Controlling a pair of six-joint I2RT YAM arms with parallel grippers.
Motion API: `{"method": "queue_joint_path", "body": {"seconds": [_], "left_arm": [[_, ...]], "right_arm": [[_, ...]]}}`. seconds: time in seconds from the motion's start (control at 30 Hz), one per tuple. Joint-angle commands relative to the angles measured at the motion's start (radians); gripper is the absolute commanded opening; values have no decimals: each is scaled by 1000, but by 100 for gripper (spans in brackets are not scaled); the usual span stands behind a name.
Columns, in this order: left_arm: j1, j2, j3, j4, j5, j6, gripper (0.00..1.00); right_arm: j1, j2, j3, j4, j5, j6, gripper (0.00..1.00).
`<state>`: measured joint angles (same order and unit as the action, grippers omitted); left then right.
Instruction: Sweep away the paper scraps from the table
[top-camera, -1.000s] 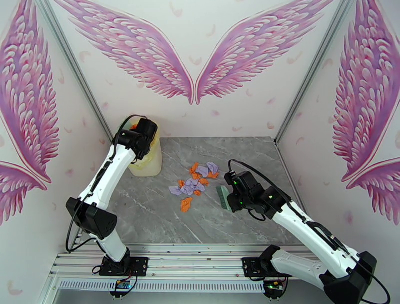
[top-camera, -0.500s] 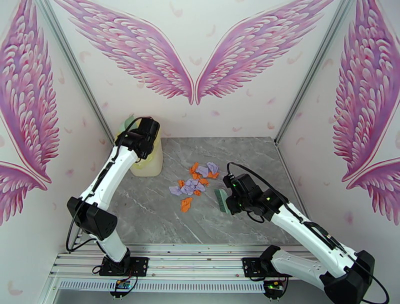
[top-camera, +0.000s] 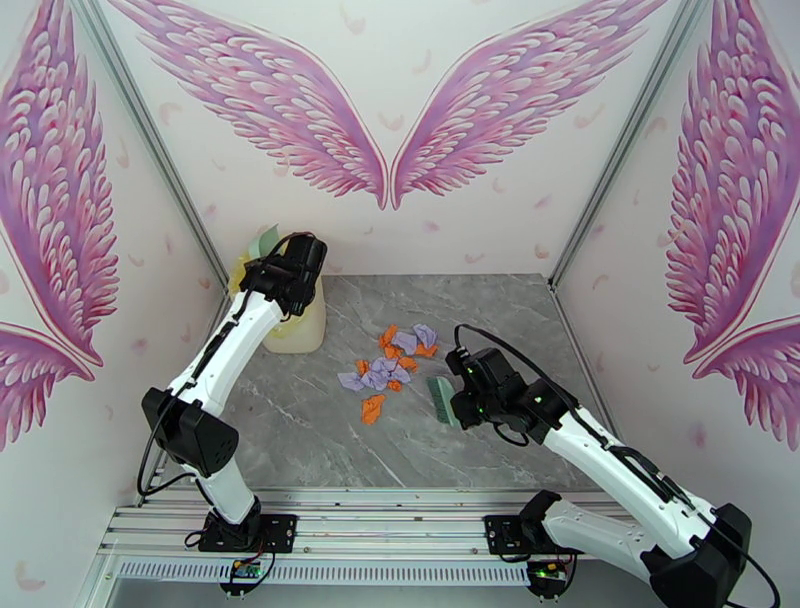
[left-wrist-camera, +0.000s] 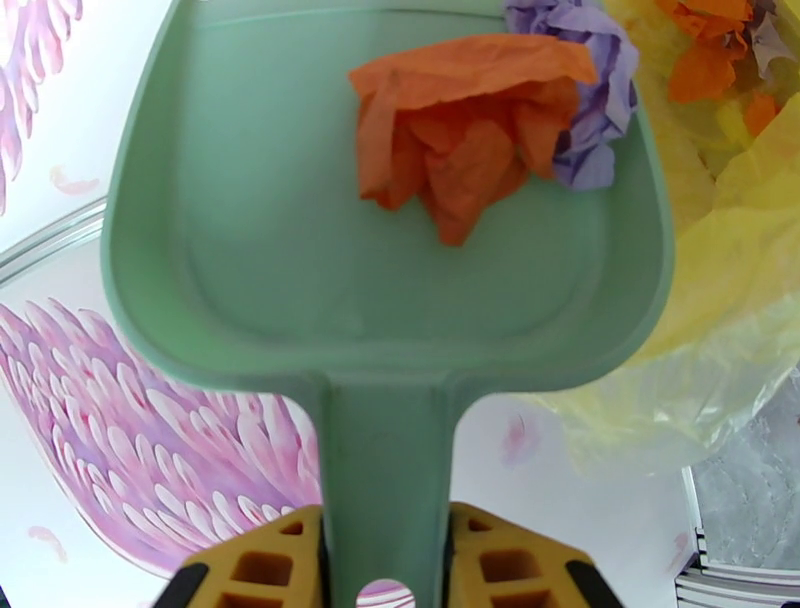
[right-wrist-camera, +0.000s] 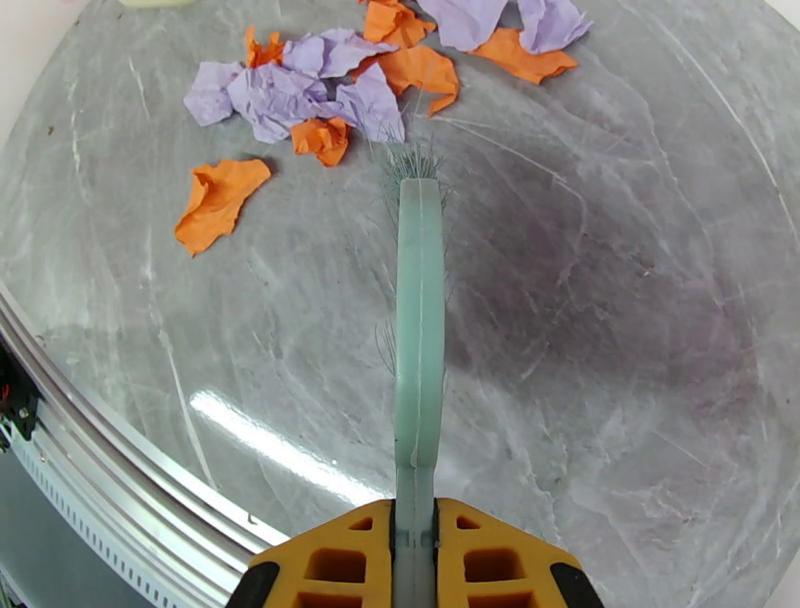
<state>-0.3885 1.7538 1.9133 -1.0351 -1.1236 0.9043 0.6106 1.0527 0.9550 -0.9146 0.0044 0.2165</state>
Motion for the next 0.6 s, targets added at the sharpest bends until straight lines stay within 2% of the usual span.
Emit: {"method": "queue_joint_path", "body": {"seconds": [0.0,0.57], "left_arm": [[-3,-63,-22,35,-29,30,0],[3,-155,-66,43,-21,17,0]], "right_arm": [[-4,-19,-19,34,-16,-4,0],[-4,-12,-25,37,-23,5,0]]}}
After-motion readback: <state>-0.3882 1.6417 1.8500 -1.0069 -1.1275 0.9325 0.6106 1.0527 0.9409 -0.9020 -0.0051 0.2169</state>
